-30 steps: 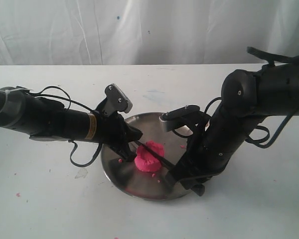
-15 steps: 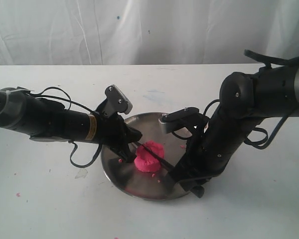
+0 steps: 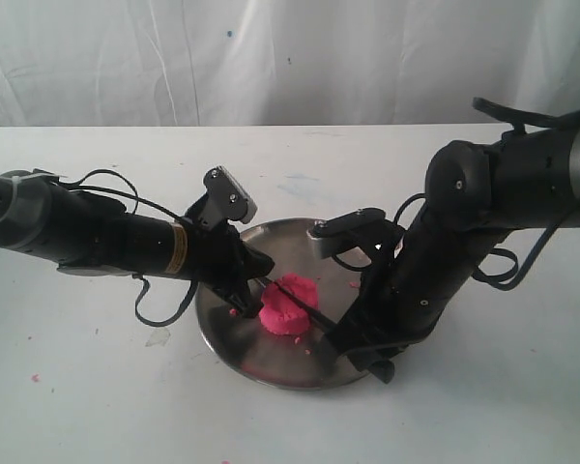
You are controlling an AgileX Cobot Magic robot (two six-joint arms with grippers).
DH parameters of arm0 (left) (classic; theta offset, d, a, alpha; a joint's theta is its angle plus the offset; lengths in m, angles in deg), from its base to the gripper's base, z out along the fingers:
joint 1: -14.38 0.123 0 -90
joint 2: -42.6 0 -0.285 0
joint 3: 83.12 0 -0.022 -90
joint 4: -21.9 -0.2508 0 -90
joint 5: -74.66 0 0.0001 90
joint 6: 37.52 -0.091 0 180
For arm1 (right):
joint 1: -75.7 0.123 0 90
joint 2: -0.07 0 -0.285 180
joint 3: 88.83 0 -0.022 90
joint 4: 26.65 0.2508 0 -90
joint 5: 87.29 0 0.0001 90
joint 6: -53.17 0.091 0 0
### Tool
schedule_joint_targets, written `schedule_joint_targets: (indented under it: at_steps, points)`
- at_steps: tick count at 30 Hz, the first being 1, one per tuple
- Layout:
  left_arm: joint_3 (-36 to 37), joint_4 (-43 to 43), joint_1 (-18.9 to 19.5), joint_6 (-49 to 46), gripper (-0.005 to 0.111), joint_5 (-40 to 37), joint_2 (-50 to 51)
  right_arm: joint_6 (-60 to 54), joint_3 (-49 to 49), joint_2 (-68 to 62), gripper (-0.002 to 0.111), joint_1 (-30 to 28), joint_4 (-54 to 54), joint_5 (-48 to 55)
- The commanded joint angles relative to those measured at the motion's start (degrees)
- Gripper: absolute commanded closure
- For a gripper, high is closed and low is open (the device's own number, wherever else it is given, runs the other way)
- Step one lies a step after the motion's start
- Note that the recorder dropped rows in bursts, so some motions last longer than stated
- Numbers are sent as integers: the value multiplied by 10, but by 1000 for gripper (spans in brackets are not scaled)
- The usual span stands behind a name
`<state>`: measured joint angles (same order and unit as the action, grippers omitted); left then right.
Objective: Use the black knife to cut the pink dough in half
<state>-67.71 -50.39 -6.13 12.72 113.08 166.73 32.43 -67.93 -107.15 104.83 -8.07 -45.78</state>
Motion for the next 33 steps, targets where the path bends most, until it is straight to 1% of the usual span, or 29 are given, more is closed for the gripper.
schedule_joint_targets:
  at_steps: [1,13,19,33]
  points:
    - [5,-18,-2,-1,107,-10,4,3,-2,-1,108,0,5,-23]
    - [5,-18,-2,-1,107,-13,26,3,-2,-1,108,0,8,-26]
    - [5,-18,-2,-1,107,-13,26,3,-2,-1,108,0,8,-50]
    - [5,-18,-2,-1,107,-13,26,3,-2,-1,108,0,7,-53]
